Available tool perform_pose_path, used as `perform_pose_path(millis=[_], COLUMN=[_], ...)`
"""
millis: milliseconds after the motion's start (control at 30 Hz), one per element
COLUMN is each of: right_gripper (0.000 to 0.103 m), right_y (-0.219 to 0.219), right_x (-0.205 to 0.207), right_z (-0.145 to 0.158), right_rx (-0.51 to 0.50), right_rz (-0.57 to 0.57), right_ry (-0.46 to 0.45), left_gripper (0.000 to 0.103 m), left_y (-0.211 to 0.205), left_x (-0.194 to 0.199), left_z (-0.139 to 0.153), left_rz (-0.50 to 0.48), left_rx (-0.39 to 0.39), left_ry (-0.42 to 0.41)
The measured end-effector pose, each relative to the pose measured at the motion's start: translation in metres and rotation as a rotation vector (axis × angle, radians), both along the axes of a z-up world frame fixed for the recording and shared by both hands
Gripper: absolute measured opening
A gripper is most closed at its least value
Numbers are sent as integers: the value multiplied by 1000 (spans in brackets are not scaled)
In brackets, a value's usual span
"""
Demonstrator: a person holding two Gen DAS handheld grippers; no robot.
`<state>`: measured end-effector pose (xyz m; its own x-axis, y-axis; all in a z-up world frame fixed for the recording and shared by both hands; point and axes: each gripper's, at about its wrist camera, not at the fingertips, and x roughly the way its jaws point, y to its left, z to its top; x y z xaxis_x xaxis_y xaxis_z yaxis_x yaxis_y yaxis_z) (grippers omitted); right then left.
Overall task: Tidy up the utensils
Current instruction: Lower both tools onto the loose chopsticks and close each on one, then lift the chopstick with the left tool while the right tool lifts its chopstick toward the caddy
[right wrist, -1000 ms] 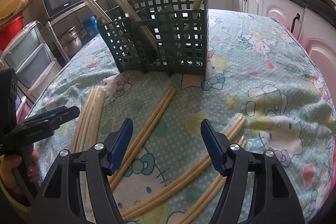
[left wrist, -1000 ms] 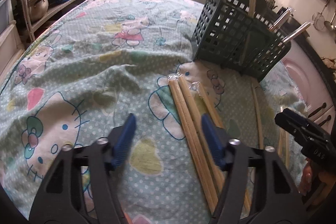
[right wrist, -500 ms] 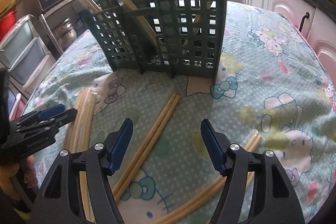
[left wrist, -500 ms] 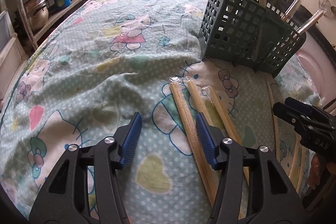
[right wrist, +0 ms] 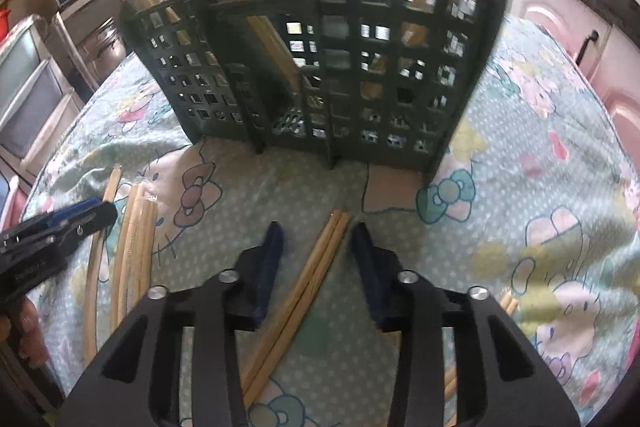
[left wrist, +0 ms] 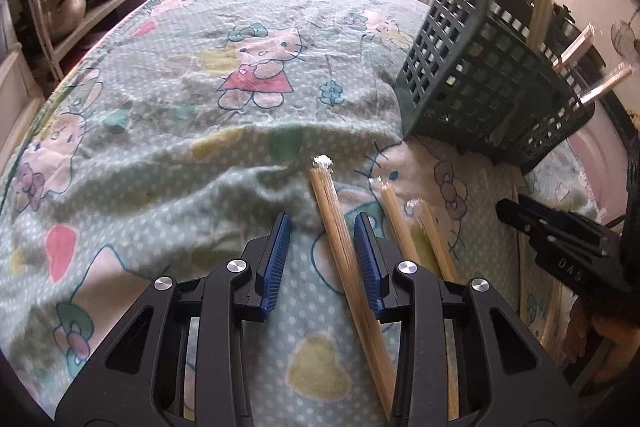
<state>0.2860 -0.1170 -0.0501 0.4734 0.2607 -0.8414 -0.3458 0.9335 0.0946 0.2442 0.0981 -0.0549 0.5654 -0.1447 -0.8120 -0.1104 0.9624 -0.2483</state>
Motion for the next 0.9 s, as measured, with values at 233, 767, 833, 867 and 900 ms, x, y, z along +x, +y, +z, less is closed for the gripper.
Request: perform_pose_path(millis=[233,767,833,867,900], right_gripper=[10,6,6,6,6], right_y=[10,7,-1,-4,-3], right_x=[0,-42,-45,-46,-49], right_z=[9,74,82,85,86], right_rx=[52,261,279,289,295], right_rz=[66,197,193,188,184], right_ry=[-1,-130,-150,-161,-169], left_gripper=[26,4,3,2,2], left_y=[4,-7,-13,-15,-19], left_x=[15,3,-4,-7,-10], left_z=[-1,28,40,46,53], left_rz=[-9,-54,-70,-77,-86], left_rx=[-23,-26,-21,-22,-21], left_ry=[11,-73,-107,-124,-145])
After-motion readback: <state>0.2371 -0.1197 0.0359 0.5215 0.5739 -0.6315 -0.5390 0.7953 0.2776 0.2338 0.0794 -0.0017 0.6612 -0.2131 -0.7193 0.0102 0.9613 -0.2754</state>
